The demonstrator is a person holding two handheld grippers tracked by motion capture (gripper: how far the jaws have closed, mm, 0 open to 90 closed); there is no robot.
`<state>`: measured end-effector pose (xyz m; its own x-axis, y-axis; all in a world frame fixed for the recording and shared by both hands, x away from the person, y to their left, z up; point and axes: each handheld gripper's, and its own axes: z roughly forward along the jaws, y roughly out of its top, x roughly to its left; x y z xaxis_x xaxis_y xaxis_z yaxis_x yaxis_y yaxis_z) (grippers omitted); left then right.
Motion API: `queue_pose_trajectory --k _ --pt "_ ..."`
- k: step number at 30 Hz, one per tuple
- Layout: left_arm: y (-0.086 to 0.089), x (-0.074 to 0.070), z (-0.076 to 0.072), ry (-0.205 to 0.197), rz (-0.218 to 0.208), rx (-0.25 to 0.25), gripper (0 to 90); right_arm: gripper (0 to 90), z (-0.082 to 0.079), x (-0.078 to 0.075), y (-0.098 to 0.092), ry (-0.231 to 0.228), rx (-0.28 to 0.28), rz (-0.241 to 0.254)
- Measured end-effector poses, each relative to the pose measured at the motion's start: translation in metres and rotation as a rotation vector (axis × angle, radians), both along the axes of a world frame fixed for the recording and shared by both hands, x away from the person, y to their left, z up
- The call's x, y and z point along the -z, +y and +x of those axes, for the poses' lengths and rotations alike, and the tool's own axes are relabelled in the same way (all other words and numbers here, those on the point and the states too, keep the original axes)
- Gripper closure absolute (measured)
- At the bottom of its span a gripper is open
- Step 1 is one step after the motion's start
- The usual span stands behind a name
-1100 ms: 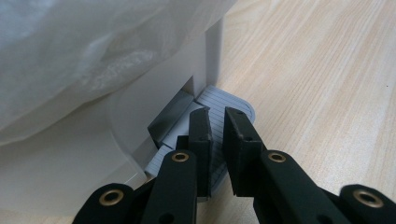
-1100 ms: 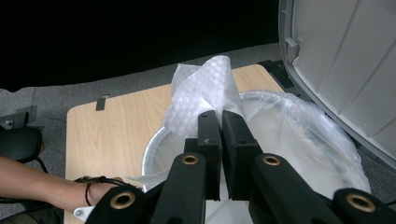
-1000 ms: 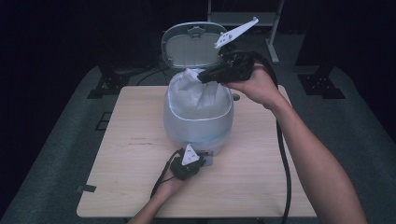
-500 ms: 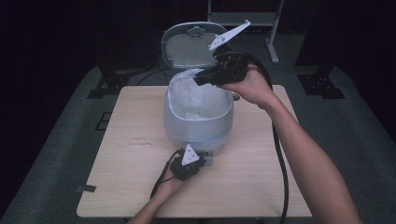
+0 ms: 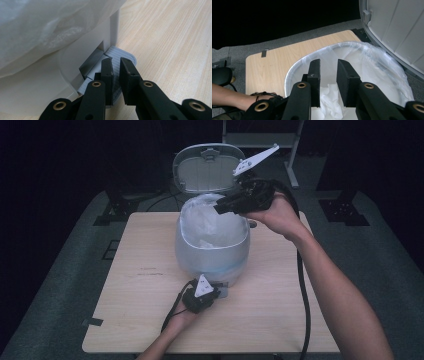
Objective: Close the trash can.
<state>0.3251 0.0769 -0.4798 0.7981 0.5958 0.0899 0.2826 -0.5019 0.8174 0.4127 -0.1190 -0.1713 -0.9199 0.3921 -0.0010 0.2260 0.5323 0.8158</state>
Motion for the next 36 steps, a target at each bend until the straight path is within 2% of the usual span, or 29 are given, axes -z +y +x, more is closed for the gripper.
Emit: queue_pose_trajectory --k 11,21,31,36 --pt "0.000 0.000 0.000 -0.001 0.002 -0.003 81.6 65.4 -0.006 0.002 -0.016 0.007 0.006 0.018" --pt "-0.001 0.000 -0.001 -0.008 0.005 -0.003 81.6 62.0 -0.016 0.005 -0.040 0.010 0.030 0.025" --pt "0.000 -0.001 -0.001 0.008 0.003 0.004 79.7 60.4 -0.028 0.018 -0.067 0.020 0.064 0.031" --pt "-0.001 -0.002 -0.002 -0.001 0.018 0.008 78.8 58.8 -0.033 0.025 -0.080 0.022 0.075 0.040"
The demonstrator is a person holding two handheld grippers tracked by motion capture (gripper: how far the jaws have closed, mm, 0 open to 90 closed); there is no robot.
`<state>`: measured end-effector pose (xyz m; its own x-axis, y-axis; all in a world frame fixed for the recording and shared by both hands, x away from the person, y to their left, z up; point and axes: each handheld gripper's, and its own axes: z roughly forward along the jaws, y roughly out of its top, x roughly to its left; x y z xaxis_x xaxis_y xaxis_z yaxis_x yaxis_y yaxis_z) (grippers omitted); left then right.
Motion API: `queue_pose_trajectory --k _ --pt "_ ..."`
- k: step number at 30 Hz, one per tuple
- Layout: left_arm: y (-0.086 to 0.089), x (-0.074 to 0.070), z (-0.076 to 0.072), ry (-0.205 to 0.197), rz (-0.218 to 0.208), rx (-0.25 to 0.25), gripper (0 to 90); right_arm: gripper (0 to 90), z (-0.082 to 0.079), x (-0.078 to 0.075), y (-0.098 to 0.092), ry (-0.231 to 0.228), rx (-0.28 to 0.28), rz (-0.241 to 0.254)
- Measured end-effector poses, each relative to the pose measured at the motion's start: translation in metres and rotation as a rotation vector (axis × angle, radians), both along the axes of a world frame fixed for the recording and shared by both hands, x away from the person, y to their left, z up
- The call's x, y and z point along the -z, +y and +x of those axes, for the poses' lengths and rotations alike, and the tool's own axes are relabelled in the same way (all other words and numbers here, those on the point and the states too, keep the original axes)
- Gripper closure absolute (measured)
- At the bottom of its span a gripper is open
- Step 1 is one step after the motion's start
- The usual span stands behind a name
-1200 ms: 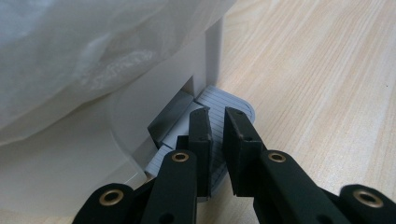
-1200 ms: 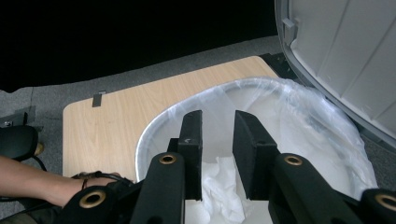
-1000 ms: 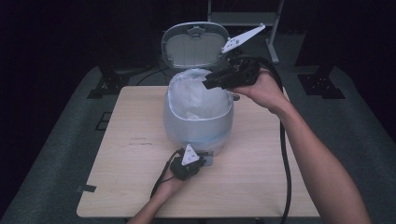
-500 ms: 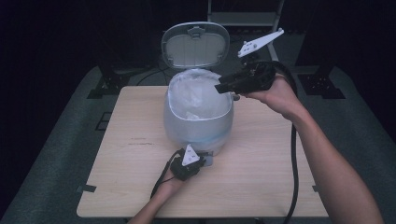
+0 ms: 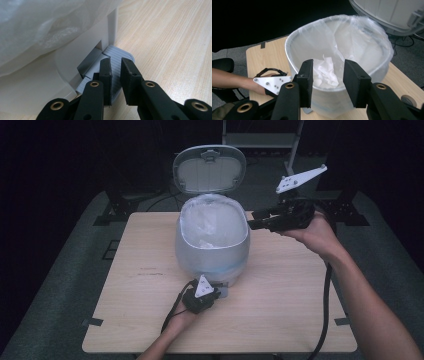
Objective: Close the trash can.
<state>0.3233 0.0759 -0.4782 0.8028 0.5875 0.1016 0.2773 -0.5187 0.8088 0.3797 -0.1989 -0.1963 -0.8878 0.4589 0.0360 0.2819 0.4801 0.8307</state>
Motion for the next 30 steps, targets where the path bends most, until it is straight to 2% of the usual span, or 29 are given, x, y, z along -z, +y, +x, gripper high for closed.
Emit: queue_pose_trajectory --k 5,11,15,18,20,23,26,30 --pt "-0.001 -0.002 -0.001 -0.008 0.025 0.004 77.2 58.6 -0.005 0.009 -0.013 0.006 0.013 0.006" --pt "0.001 -0.008 0.000 -0.001 0.011 0.010 74.6 58.4 -0.010 0.019 -0.029 0.010 0.030 0.021" --pt "0.001 -0.012 -0.005 -0.002 0.023 0.029 70.4 57.7 -0.015 0.026 -0.037 0.016 0.040 0.020" --pt "0.003 -0.018 -0.007 -0.003 -0.013 0.031 68.3 57.3 -0.017 0.032 -0.043 0.017 0.046 0.025" --pt "0.004 -0.021 -0.009 -0.005 -0.017 0.037 67.1 57.2 -0.019 0.036 -0.047 0.019 0.051 0.023" --pt "0.006 -0.025 -0.013 -0.001 0.005 0.053 64.7 56.7 -0.021 0.043 -0.051 0.025 0.059 0.022" --pt "0.010 -0.027 -0.015 0.003 0.001 0.060 63.6 56.1 -0.024 0.049 -0.056 0.026 0.067 0.023" --pt "0.015 -0.029 -0.021 -0.012 -0.001 0.059 62.3 55.3 -0.026 0.056 -0.063 0.027 0.081 0.027"
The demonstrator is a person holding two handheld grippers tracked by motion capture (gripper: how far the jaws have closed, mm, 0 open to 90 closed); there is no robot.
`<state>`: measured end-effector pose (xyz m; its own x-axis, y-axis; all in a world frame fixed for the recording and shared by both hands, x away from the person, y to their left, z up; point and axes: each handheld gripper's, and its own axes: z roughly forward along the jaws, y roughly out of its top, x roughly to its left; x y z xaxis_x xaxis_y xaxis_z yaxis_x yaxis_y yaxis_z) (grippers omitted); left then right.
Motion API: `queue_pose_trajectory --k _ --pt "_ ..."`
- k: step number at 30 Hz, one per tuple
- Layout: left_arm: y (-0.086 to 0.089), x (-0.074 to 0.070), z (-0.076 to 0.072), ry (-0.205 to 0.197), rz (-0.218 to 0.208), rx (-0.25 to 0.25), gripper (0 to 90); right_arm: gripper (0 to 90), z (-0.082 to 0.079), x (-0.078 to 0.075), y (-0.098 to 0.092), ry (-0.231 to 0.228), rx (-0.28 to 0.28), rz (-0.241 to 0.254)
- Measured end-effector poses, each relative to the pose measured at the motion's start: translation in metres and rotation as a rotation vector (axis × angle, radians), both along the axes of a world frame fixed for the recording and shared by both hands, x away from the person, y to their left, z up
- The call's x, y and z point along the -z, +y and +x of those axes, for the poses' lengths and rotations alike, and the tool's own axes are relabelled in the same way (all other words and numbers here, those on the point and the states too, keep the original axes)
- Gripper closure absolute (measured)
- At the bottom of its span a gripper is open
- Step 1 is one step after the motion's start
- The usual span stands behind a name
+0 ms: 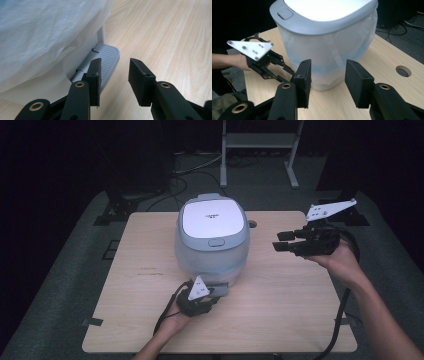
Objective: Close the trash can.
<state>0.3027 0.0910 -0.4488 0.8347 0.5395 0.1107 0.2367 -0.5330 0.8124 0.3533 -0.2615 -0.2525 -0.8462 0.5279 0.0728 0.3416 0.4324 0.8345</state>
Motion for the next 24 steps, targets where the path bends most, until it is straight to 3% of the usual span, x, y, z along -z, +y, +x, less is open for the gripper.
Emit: queue_pose_trajectory --k 9,14,19,24 --pt "0.020 -0.007 -0.006 -0.003 -0.002 -0.013 55.8 52.1 -0.007 0.015 -0.012 0.001 0.022 0.004" --pt "0.035 -0.013 -0.010 -0.006 -0.030 -0.021 52.8 50.0 -0.011 0.023 -0.017 -0.002 0.038 0.015" --pt "0.051 -0.020 -0.011 -0.010 -0.058 -0.047 49.7 48.4 -0.014 0.029 -0.021 -0.001 0.046 0.023" --pt "0.066 -0.025 -0.010 -0.019 -0.059 -0.082 45.0 47.0 -0.015 0.038 -0.022 0.003 0.049 0.016"
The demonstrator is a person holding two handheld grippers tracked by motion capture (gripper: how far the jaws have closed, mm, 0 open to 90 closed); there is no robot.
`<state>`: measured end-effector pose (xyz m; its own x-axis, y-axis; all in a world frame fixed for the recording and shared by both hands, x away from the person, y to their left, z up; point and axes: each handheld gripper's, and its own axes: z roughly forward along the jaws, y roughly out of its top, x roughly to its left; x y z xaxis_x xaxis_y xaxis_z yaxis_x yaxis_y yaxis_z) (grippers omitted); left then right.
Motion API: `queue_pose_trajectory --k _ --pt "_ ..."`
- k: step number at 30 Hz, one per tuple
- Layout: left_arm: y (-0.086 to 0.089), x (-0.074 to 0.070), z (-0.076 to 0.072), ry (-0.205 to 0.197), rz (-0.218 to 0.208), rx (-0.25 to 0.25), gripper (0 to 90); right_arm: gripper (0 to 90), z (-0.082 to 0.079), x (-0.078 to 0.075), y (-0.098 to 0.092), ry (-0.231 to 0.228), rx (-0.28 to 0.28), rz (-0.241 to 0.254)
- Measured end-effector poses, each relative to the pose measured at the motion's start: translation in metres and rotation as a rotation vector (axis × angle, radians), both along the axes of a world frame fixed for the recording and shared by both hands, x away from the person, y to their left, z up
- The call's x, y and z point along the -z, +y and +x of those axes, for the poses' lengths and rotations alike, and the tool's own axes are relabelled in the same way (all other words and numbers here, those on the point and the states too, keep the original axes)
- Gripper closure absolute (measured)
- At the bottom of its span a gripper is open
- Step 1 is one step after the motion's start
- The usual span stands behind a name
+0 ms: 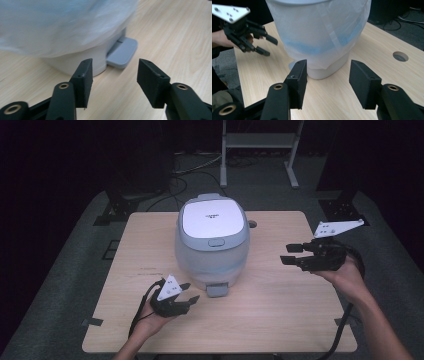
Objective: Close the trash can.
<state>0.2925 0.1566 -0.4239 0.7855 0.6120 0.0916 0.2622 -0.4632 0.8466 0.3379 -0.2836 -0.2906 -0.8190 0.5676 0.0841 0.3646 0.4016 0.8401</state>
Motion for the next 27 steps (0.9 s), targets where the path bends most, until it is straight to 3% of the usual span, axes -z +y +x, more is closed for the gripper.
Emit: queue_pose_trajectory --k 9,13,19,27 --pt "0.020 -0.007 0.003 -0.013 -0.018 -0.047 38.7 44.3 -0.001 0.020 -0.005 0.021 0.020 0.003" --pt "0.028 -0.009 0.003 -0.016 -0.004 -0.066 36.0 44.1 -0.003 0.027 -0.008 0.022 0.032 0.011" --pt "0.036 -0.006 0.003 -0.006 -0.009 -0.092 31.8 43.2 -0.006 0.037 -0.010 0.026 0.035 -0.008" --pt "0.046 0.000 0.001 0.010 -0.011 -0.119 29.4 42.4 -0.008 0.052 -0.014 0.042 0.040 0.002"
